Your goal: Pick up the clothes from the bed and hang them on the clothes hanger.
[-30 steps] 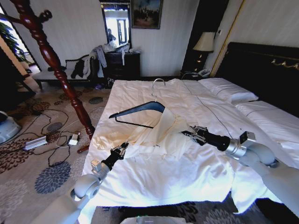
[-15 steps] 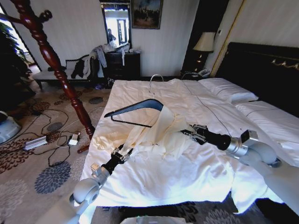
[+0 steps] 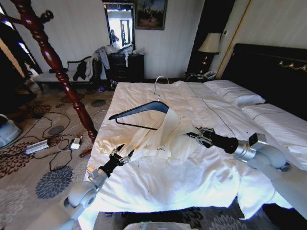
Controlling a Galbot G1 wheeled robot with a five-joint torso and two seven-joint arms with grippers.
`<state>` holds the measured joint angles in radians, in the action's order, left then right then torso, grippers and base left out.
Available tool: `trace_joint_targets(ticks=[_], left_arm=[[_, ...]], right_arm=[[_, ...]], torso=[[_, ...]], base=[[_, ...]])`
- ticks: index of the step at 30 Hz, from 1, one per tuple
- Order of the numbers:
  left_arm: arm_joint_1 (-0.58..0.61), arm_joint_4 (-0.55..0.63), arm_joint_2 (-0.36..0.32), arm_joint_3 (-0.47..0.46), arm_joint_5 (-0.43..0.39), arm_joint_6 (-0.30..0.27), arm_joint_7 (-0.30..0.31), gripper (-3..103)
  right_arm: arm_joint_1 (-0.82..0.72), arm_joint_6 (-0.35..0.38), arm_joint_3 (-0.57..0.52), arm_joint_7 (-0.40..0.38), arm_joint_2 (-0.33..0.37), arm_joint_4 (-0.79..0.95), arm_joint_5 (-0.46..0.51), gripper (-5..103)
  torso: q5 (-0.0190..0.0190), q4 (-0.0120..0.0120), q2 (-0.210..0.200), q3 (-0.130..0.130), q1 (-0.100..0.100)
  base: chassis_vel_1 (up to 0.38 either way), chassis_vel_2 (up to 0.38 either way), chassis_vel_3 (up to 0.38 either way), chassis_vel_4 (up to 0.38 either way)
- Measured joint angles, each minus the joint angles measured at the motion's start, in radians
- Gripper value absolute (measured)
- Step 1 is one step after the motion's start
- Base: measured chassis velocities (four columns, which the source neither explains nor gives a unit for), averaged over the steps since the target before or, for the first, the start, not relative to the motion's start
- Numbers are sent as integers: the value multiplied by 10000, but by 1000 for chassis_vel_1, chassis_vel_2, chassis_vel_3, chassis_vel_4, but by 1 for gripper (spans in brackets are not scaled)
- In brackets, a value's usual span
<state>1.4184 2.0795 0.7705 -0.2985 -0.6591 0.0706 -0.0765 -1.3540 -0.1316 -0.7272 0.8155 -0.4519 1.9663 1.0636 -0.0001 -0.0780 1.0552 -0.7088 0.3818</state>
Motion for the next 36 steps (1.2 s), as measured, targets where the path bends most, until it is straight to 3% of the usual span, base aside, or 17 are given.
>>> trace_joint_targets(ticks=[2,4,5,9,15,34,36], left_arm=[[73,-13,-97,-62,-16,37,-31,53],[100,-13,-133,-80,-16,50,-36,53],[158,-9,-209,-123,-17,82,-46,42],[203,49,-253,-145,-17,95,-53,36],[3,-76,-131,19,-18,82,-47,42],[-831,-661,236,865,-65,-151,-94,43],[-897,-691,285,922,-65,-166,-137,34]], right_arm=[[78,-17,0,29,14,-190,-6,23],[104,-24,0,37,17,-257,-6,23],[160,-50,-2,63,23,-430,-4,23],[197,-83,-3,94,31,-607,1,23],[222,-98,40,104,30,-604,21,23],[204,-99,173,114,64,-100,41,23],[196,-99,173,115,52,-25,44,23]], torso=[[1,0,-1,0,1],[1,0,0,0,1],[1,1,0,0,1],[1,1,-1,0,1],[1,0,0,0,1],[1,0,-1,0,1],[1,1,0,0,1]], base=[[0,0,0,0],[0,0,0,0],[0,0,0,0],[0,0,0,0],[0,0,0,0],[0,0,0,0],[0,0,0,0]])
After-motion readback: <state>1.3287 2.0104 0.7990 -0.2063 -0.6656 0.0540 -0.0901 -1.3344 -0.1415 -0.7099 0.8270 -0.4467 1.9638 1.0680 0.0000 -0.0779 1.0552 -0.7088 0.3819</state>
